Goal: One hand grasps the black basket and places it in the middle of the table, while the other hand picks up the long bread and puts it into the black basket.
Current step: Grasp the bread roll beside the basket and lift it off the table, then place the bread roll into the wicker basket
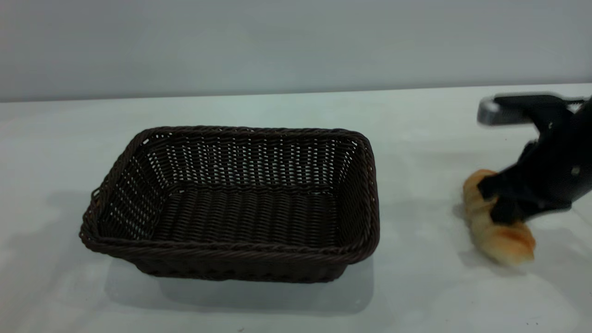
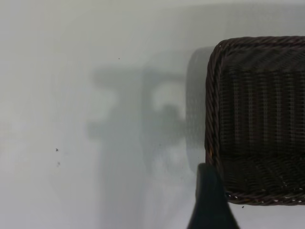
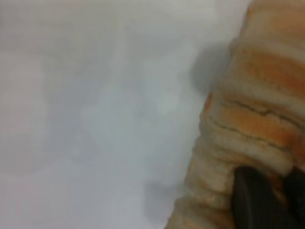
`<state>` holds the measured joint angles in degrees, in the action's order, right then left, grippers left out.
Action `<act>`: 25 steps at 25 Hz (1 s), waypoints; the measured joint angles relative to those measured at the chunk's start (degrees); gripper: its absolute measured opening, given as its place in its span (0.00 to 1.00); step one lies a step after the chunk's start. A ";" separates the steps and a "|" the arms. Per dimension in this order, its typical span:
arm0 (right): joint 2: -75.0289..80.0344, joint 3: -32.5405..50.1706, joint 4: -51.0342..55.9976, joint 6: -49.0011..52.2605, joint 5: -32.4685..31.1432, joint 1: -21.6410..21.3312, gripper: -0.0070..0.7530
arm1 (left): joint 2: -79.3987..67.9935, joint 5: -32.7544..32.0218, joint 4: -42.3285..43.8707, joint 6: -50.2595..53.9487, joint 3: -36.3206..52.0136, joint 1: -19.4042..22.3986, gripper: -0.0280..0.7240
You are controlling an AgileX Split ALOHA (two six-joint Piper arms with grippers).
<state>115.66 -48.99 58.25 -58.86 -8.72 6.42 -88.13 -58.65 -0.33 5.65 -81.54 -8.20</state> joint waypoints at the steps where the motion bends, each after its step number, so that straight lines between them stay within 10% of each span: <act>1: -2.83 -0.05 0.00 0.00 -1.17 0.00 0.07 | 0.00 0.06 0.00 0.00 0.00 0.00 0.76; 7: -14.11 -5.54 2.86 0.00 -13.96 4.30 0.06 | 0.00 0.56 0.00 -0.05 0.00 0.00 0.76; 15: -7.96 -13.71 11.49 -0.06 -14.45 19.68 0.10 | 0.00 0.98 0.00 -0.05 0.00 0.00 0.76; 25: -5.47 -17.34 3.40 5.81 -17.86 20.11 0.52 | 1.16 -2.62 0.00 -2.29 0.00 0.00 0.76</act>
<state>110.19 -66.34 61.66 -53.06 -26.58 26.53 -86.97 -61.27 -0.33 3.35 -81.54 -8.20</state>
